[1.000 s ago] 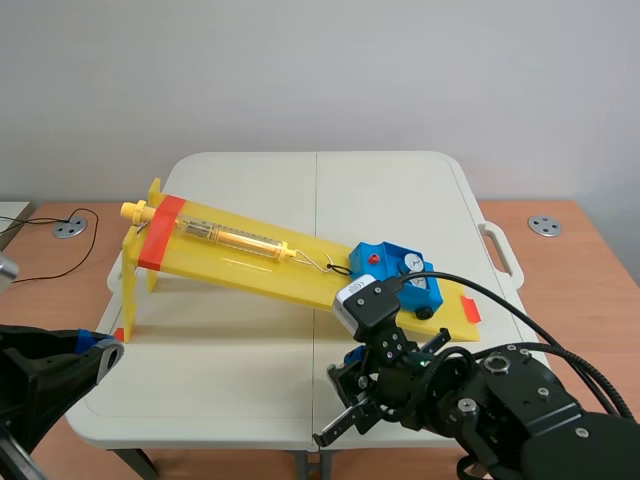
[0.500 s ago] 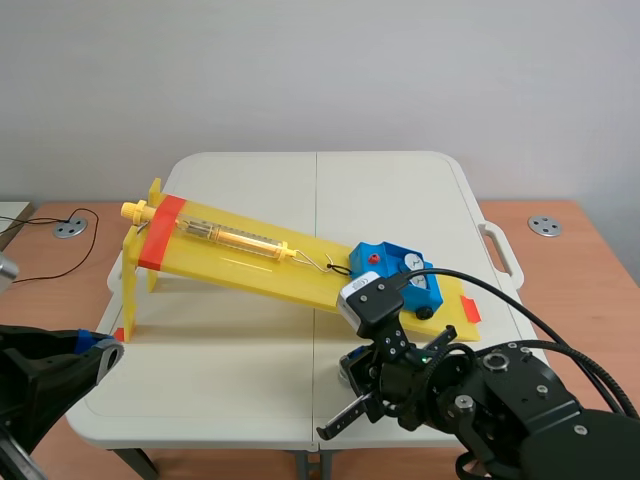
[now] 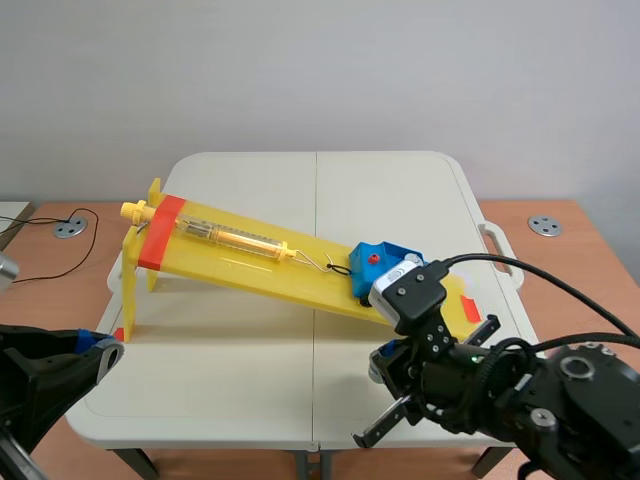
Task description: Place the four metal weights on the blue cart on the ramp.
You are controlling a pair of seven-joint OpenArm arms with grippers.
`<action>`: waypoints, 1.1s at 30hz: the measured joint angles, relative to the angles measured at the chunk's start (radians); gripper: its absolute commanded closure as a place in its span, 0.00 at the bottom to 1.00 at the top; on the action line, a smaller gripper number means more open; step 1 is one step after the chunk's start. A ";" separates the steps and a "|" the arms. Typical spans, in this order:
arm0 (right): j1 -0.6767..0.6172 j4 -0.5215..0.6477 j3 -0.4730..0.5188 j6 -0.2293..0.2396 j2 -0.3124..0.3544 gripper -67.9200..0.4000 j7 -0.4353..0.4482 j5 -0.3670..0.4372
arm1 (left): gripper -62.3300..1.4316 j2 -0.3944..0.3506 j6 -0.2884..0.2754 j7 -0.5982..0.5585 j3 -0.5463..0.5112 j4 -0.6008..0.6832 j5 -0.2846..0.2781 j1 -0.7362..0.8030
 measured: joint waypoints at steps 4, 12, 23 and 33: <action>-0.092 0.128 0.046 0.008 0.029 0.98 -0.024 0.059 | 0.93 0.000 0.000 0.000 0.000 0.000 0.000 0.000; -0.188 0.280 0.243 0.054 0.037 0.98 -0.078 0.291 | 0.93 0.000 0.000 0.000 0.000 0.000 0.000 0.000; -0.120 0.292 0.429 0.059 -0.068 0.99 -0.097 0.469 | 0.93 0.000 0.000 0.000 0.000 0.000 0.000 0.000; 0.047 0.163 0.422 0.060 -0.185 0.99 -0.118 0.468 | 0.93 0.000 0.000 0.000 0.000 0.000 0.000 0.000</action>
